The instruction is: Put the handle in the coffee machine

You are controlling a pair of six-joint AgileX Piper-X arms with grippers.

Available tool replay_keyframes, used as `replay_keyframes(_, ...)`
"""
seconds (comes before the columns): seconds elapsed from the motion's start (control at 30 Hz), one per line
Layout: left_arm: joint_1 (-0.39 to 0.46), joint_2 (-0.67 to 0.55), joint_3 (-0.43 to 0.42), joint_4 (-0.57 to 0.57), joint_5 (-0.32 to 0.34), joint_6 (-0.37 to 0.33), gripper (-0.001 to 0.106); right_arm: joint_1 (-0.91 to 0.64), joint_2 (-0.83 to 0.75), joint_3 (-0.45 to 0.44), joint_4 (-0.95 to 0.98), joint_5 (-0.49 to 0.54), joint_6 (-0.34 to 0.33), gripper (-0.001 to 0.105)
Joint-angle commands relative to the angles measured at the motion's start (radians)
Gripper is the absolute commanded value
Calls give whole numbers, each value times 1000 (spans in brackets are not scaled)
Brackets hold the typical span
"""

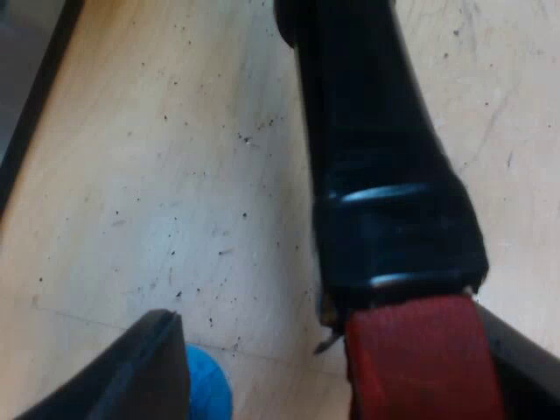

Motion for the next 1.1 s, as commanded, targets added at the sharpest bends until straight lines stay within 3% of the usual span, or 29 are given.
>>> replay_keyframes(0.03, -5, -2, -4, 2, 22, 5, 57, 0, -21, -8, -13, -25, 5, 0)
replay_keyframes(0.13, -5, -2, -4, 2, 57, 5, 54, 0, -21, -8, -13, -28, 5, 0)
replay_keyframes(0.4, -5, -2, -4, 5, 64, 5, 51, 0, -21, -8, -13, -29, 14, 0)
replay_keyframes(0.47, -5, -2, -4, 5, 64, 5, 45, 0, -21, -8, -13, -29, 14, 0)
replay_keyframes(0.7, -5, -2, -4, 9, 76, 8, 3, 0, -21, -8, -13, -29, 19, 0)
replay_keyframes(0.9, -5, -2, -4, 29, 91, 41, 0, 0, -21, -8, -13, -29, 19, 0)
replay_keyframes(1.0, -5, -2, -4, 29, 119, 50, 0, 0, -21, -8, -13, -29, 9, 10)
replay_keyframes(1.1, -5, -2, -4, 29, 119, 50, 0, 0, -21, -8, -13, -29, 10, 41)
